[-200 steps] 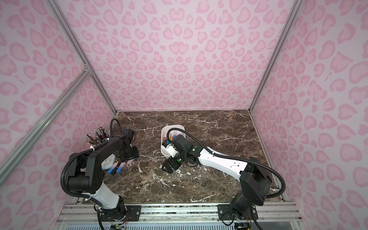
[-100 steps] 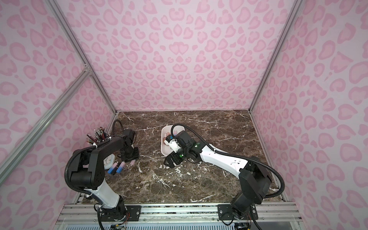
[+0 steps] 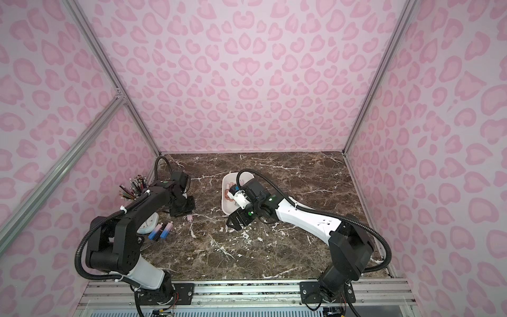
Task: Put the lipstick into the storage box
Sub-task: Pick up the lipstick at the center of the board, then place the lipstick in the storage box.
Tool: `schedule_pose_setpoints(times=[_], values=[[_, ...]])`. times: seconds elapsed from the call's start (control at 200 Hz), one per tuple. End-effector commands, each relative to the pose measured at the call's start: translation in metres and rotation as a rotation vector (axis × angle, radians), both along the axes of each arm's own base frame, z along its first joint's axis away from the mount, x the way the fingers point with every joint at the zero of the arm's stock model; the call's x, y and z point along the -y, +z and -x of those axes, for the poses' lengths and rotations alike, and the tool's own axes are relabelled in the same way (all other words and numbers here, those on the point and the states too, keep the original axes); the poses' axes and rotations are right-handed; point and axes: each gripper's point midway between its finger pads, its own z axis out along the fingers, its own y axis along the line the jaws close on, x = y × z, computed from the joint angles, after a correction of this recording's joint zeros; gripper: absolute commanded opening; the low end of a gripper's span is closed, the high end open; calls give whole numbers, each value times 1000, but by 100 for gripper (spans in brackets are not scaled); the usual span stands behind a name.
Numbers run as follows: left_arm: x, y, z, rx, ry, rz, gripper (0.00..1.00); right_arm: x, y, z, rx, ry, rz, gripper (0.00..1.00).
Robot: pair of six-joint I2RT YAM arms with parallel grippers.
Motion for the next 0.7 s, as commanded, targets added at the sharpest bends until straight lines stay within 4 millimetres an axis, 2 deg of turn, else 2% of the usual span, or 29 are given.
schedule_pose_setpoints(times=[0.0, 0.115, 0.24, 0.325, 0.54, 0.695], values=[[14, 34, -11, 50, 8, 19, 10, 10, -4, 2, -4, -26, 18, 99], [46, 74, -38, 141, -26, 68, 11, 22, -4, 7, -3, -52, 24, 99], [87, 90, -55, 181, -92, 95, 13, 40, -4, 10, 8, -95, 31, 99], [115, 85, -64, 179, -135, 124, 13, 52, -3, 14, 13, -125, 36, 99], [187, 55, -79, 126, -246, 165, 13, 76, 5, 25, 31, -160, 48, 99], [226, 31, -82, 84, -299, 183, 13, 85, 16, 39, 31, -156, 25, 99]])
